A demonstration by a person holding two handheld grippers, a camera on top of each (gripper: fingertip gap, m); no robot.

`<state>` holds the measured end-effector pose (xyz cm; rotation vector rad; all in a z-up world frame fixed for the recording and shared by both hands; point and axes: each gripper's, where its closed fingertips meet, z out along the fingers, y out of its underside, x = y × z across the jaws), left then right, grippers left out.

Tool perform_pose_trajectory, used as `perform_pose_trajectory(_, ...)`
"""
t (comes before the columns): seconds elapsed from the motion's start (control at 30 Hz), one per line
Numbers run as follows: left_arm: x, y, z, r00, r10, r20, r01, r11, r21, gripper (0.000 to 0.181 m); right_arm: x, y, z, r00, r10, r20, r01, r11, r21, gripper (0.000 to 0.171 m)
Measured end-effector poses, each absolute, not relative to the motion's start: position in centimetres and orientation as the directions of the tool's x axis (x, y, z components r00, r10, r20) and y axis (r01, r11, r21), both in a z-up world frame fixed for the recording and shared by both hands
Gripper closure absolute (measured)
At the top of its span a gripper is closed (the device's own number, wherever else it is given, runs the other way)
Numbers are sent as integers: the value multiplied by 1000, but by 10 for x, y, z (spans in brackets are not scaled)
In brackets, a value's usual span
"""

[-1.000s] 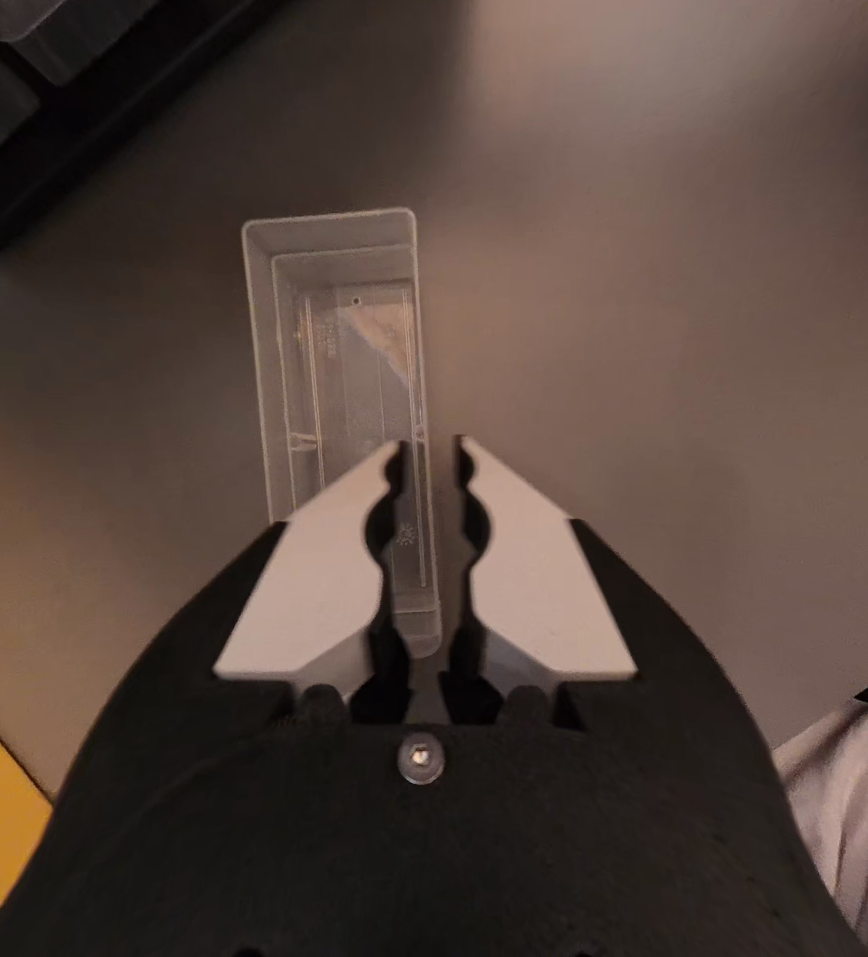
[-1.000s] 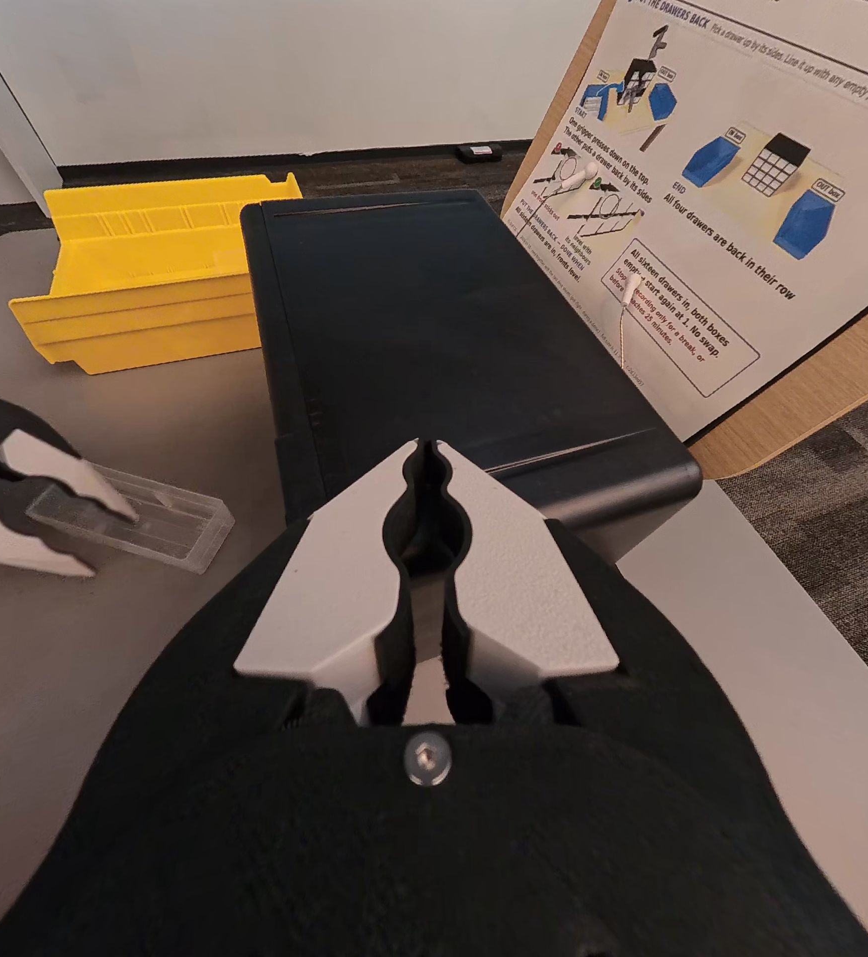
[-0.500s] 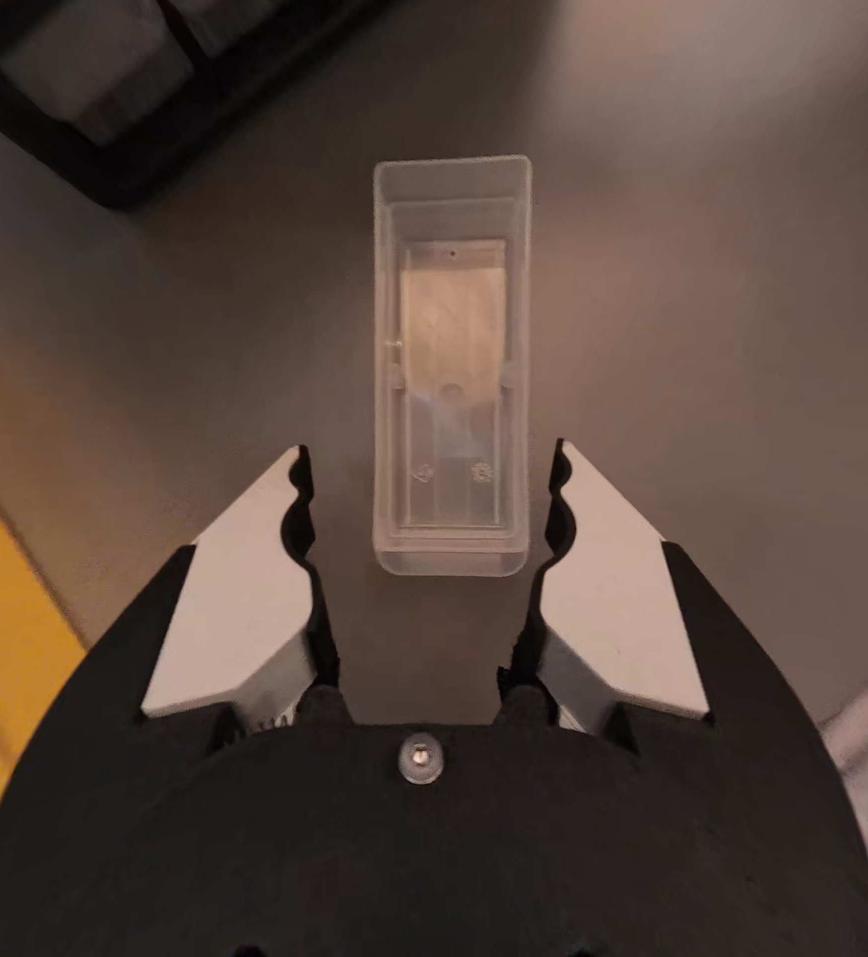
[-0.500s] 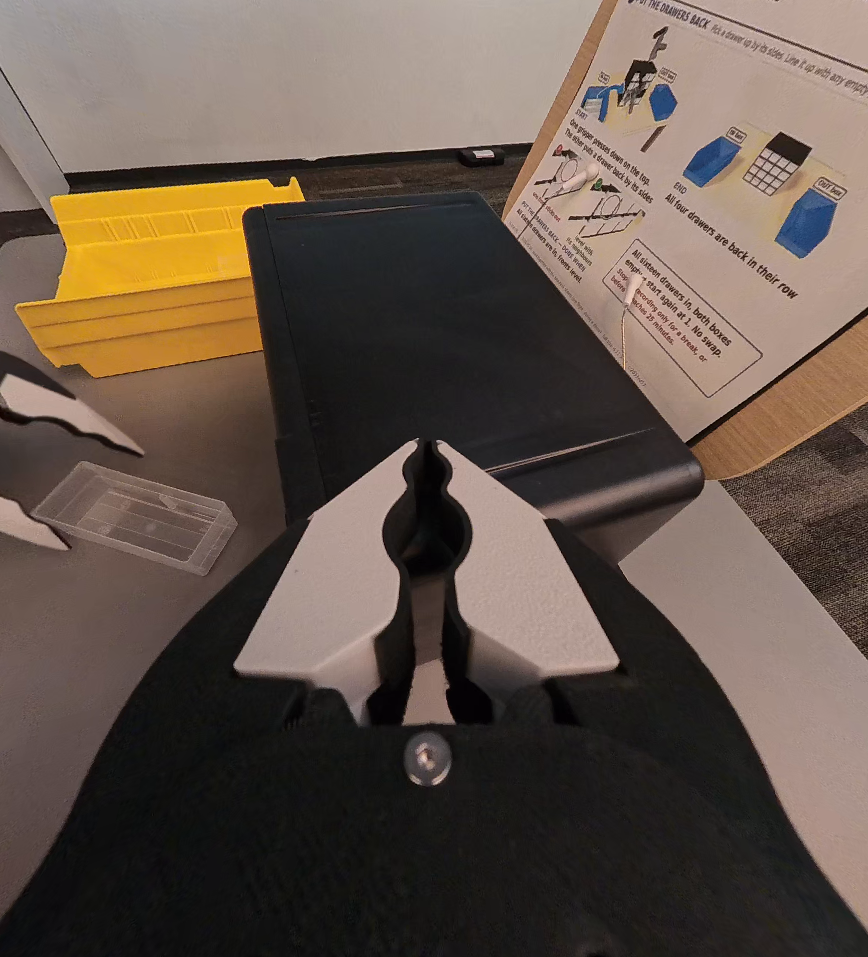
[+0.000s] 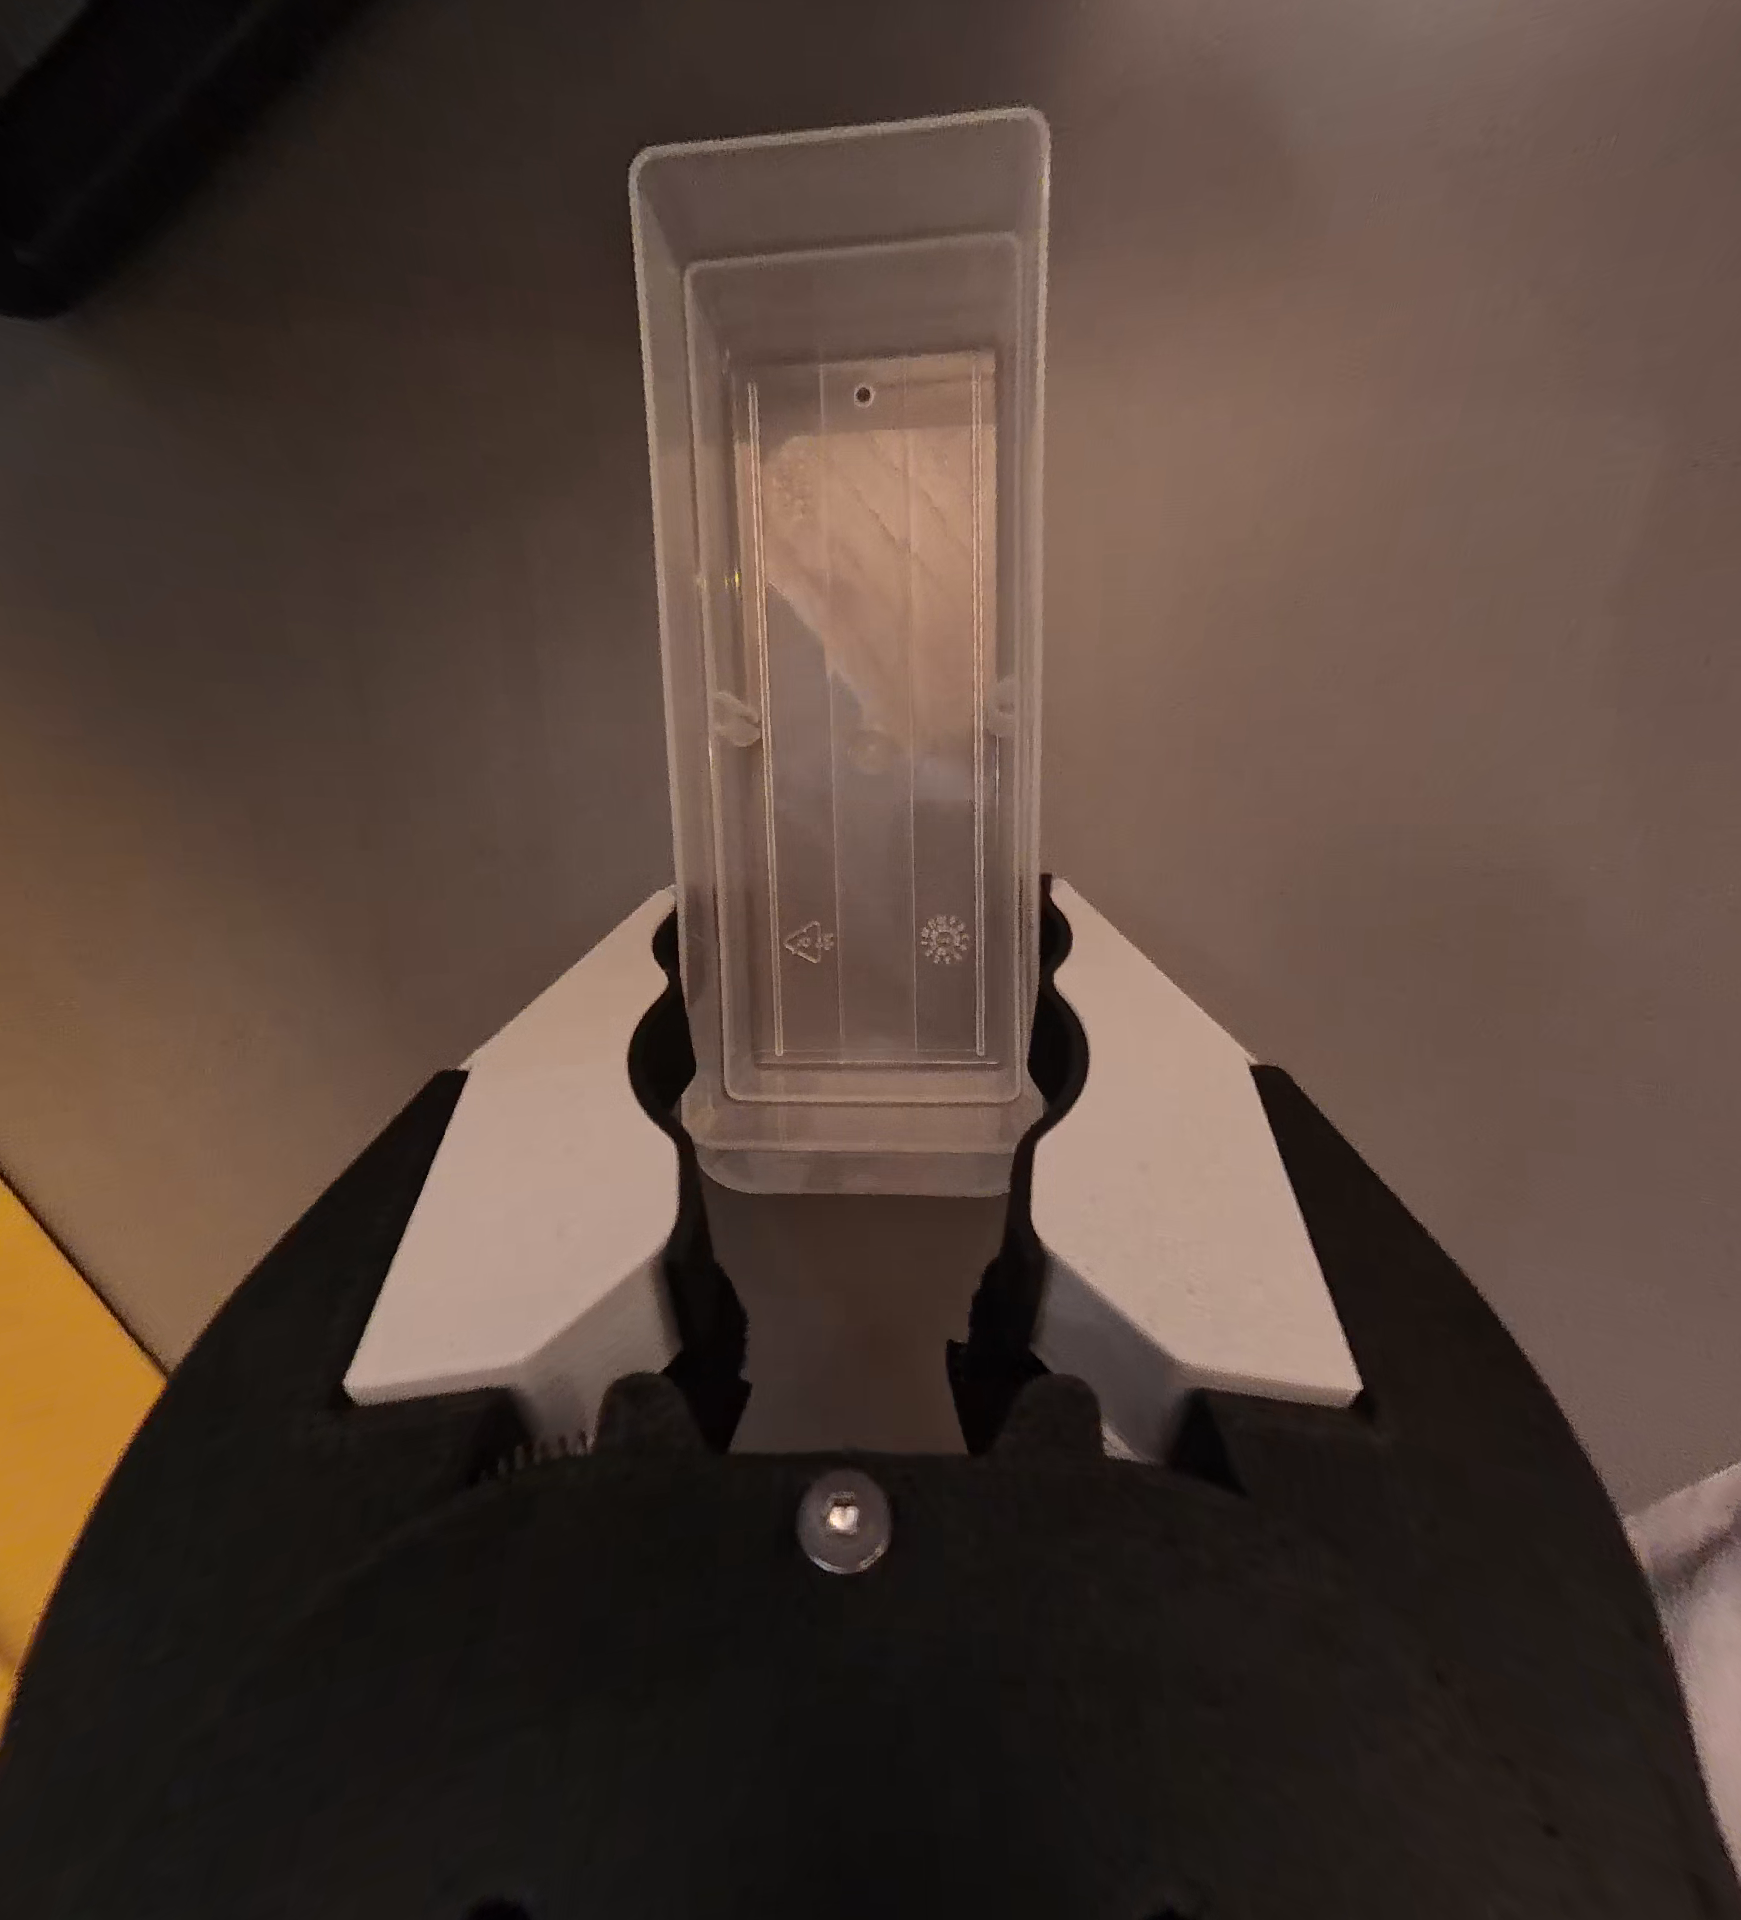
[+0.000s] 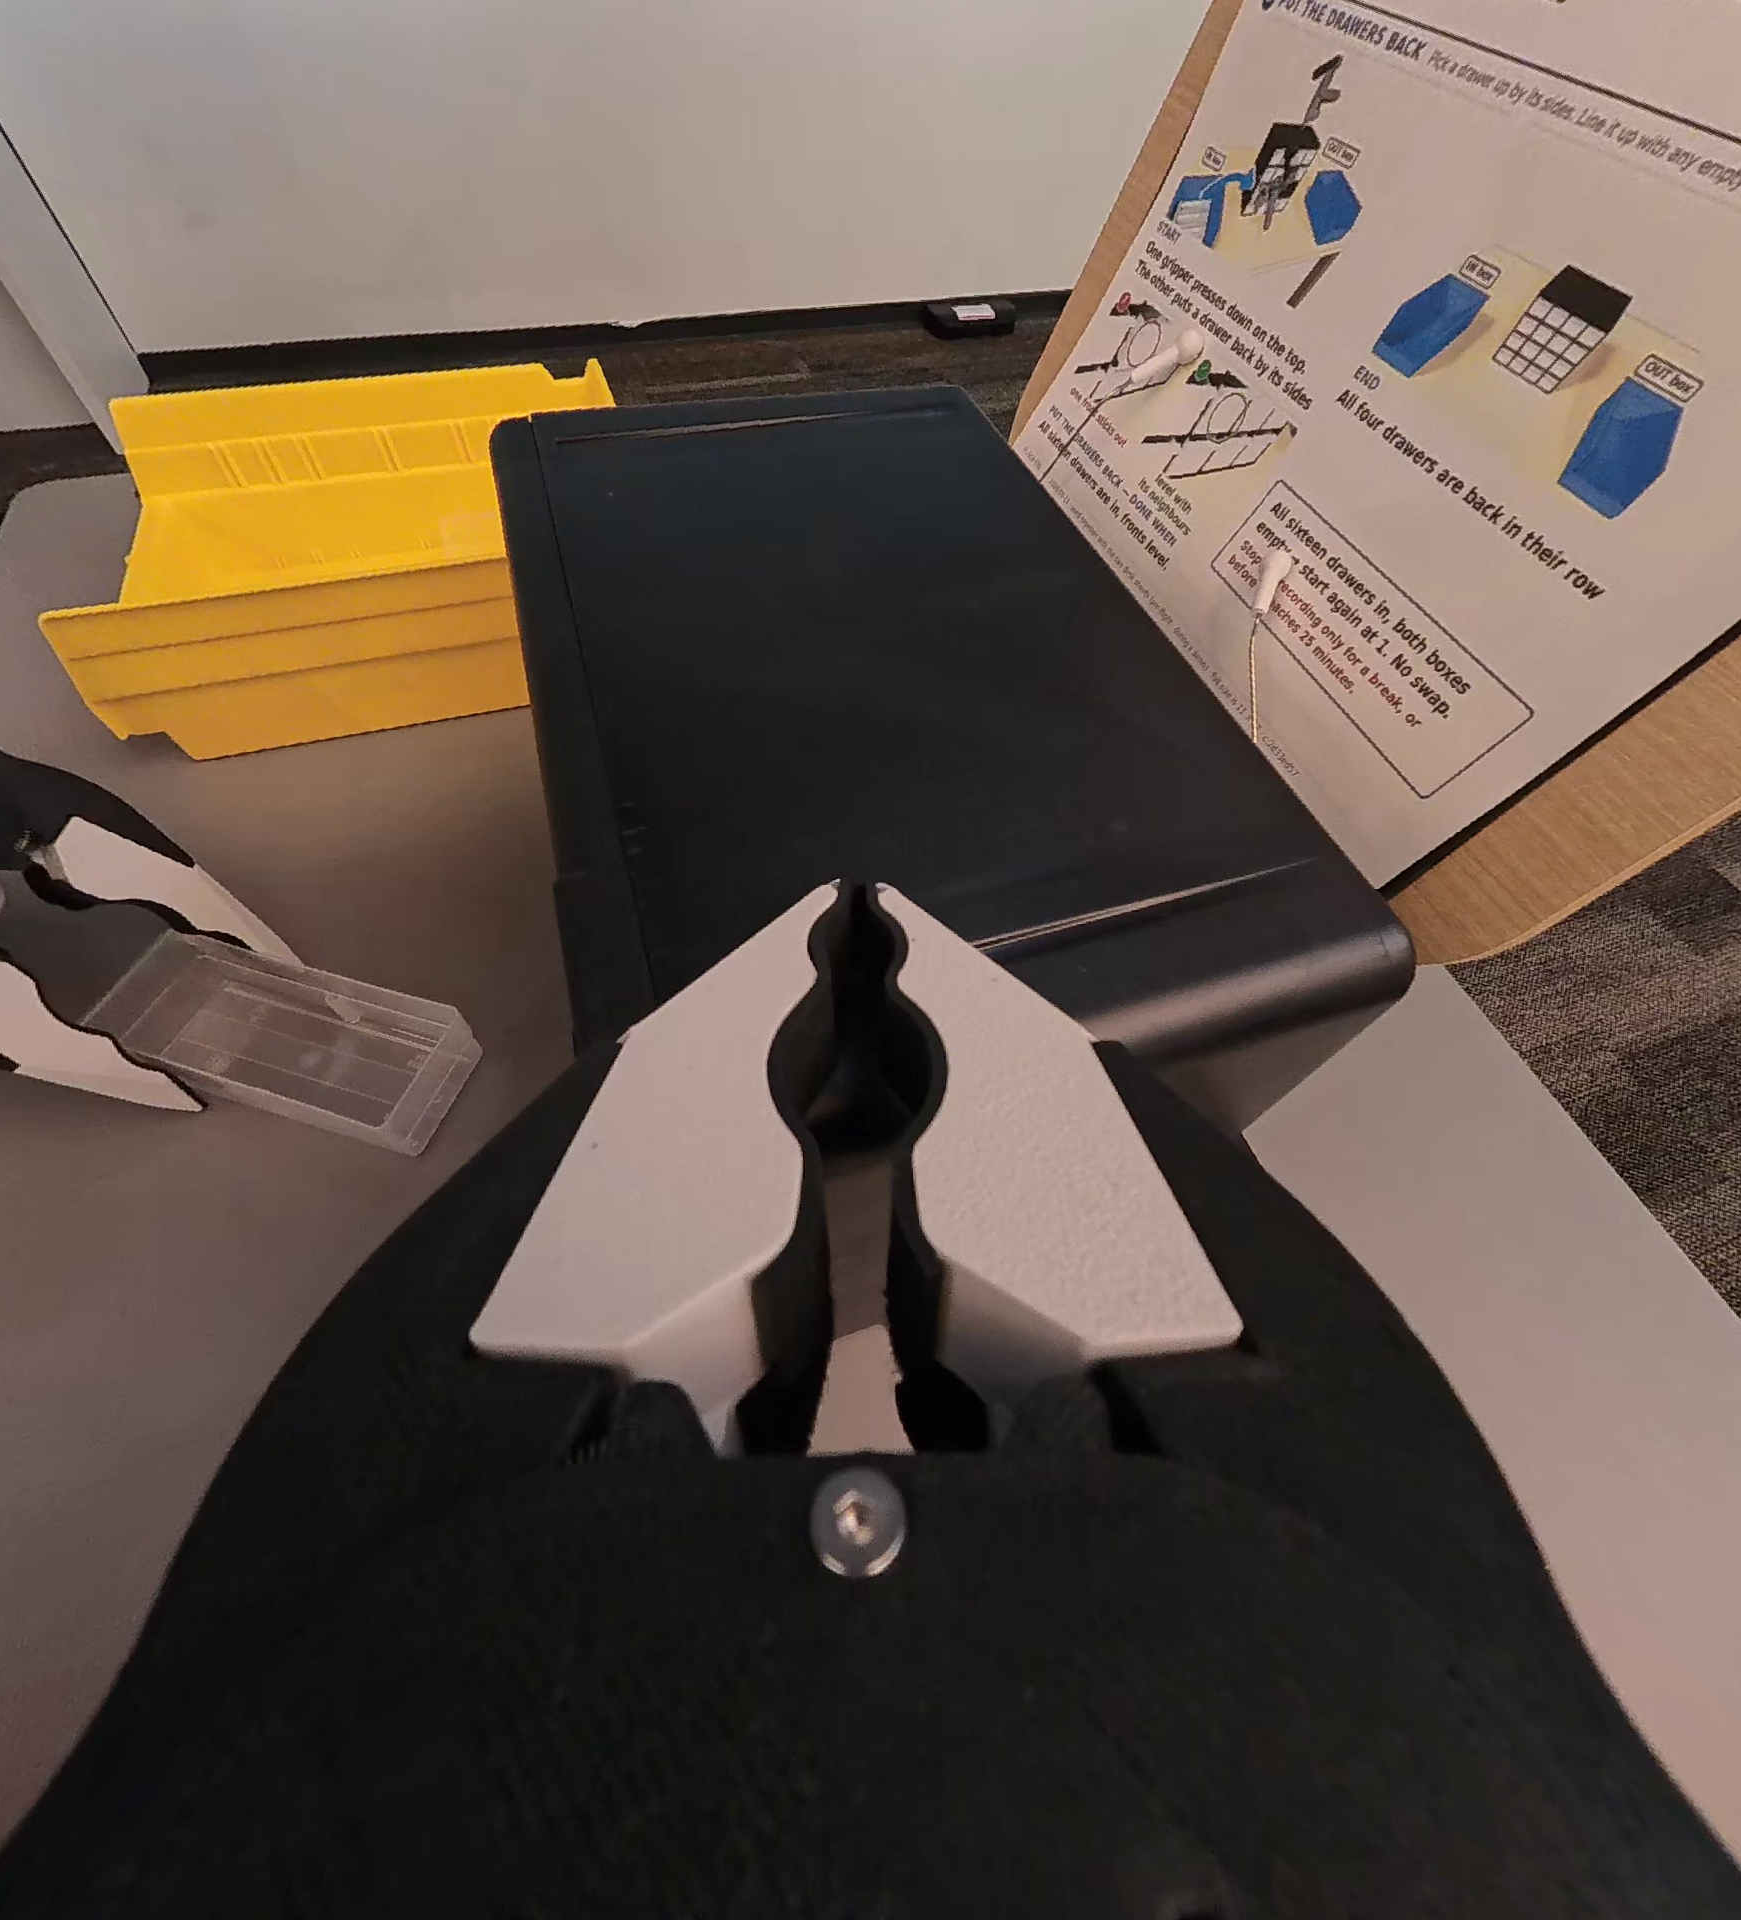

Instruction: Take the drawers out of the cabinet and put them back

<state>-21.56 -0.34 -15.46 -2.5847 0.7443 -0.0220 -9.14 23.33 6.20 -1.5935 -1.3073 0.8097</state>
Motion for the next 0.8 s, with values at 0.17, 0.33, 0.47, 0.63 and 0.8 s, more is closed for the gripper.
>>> perform_pose_trajectory(0.17,-216,-4,-156,851,-514,-108,-512,-764,-392,118,-91,233,62,230,972,54,389,-41,-920,171)
perform_pose_trajectory(0.33,-215,-4,-156,840,-531,-112,-529,-754,-389,119,-91,233,62,230,972,53,388,-42,-921,171)
perform_pose_trajectory(0.47,-210,0,-151,855,-515,-68,-492,-761,-423,120,-91,233,62,229,972,54,388,-41,-921,171)
perform_pose_trajectory(0.63,-216,8,-143,916,-401,23,-356,-835,-420,120,-91,233,62,230,972,56,390,-39,-920,171)
perform_pose_trajectory(0.8,-215,25,-120,951,-302,72,-238,-859,-453,120,-91,233,62,231,971,62,393,-35,-919,171)
